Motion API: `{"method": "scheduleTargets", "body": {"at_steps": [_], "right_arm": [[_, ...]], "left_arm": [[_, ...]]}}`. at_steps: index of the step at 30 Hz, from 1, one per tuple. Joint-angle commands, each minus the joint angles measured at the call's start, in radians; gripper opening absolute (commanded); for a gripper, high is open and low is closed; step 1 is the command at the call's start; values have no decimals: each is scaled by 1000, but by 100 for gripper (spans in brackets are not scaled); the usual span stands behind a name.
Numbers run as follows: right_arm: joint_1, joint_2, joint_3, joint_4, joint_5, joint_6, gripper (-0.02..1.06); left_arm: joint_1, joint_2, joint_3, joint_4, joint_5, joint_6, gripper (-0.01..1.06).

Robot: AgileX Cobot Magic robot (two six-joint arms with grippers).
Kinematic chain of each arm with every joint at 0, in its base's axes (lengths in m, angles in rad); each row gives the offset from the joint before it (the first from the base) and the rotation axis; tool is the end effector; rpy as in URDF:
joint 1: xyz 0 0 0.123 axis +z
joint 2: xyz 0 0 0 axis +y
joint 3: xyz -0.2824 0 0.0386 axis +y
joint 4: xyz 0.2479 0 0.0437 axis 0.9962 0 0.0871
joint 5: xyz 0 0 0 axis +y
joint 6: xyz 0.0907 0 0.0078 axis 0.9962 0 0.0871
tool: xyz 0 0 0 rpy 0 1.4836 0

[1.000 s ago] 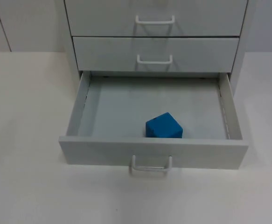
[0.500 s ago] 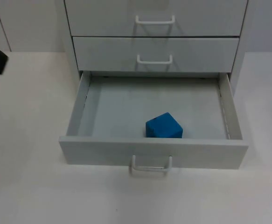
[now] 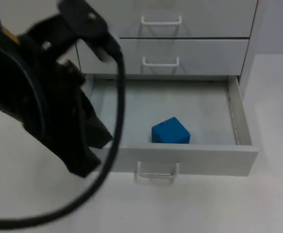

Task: Open the drawer with the left hand, place the block into the drawer with the right hand, then close the drawer with the left hand.

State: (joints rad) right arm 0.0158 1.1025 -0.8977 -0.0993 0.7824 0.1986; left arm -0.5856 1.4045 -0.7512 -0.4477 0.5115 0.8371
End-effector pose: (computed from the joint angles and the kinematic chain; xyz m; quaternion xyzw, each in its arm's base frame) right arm 0.2152 -0.0030 0.3137 0.0645 0.9412 -0.0092 0.3316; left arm 0.2061 -0.1599 0.2154 0.4952 0.8215 -0.1216 0.2553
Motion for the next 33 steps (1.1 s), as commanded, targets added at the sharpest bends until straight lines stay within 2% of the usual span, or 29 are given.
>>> {"method": "scheduleTargets", "body": {"at_steps": [1, 3, 4, 9, 22, 25, 29, 33], "right_arm": [[-3, -9, 3, -1, -10, -7, 75], [-3, -9, 3, -1, -9, -7, 75], [-3, -9, 3, -1, -9, -7, 75], [-3, -9, 3, -1, -5, -7, 75], [-3, -9, 3, -2, -11, -7, 75], [-3, -9, 3, -2, -11, -7, 75], [-3, -9, 3, -2, -11, -9, 75], [-3, -9, 3, -2, -11, -9, 75]], "left_arm": [[-61, 35, -2, 92, -59, -7, 0], [-116, 68, -2, 176, -103, -7, 0], [-116, 68, -2, 176, -103, -7, 0], [-171, 141, -4, 226, -248, -25, 0], [-171, 354, -95, 360, -263, -32, 0], [-171, 413, -118, 360, -316, -57, 0], [-171, 470, -133, 360, -334, -57, 0], [-169, 515, -134, 360, -408, -57, 0]]}}
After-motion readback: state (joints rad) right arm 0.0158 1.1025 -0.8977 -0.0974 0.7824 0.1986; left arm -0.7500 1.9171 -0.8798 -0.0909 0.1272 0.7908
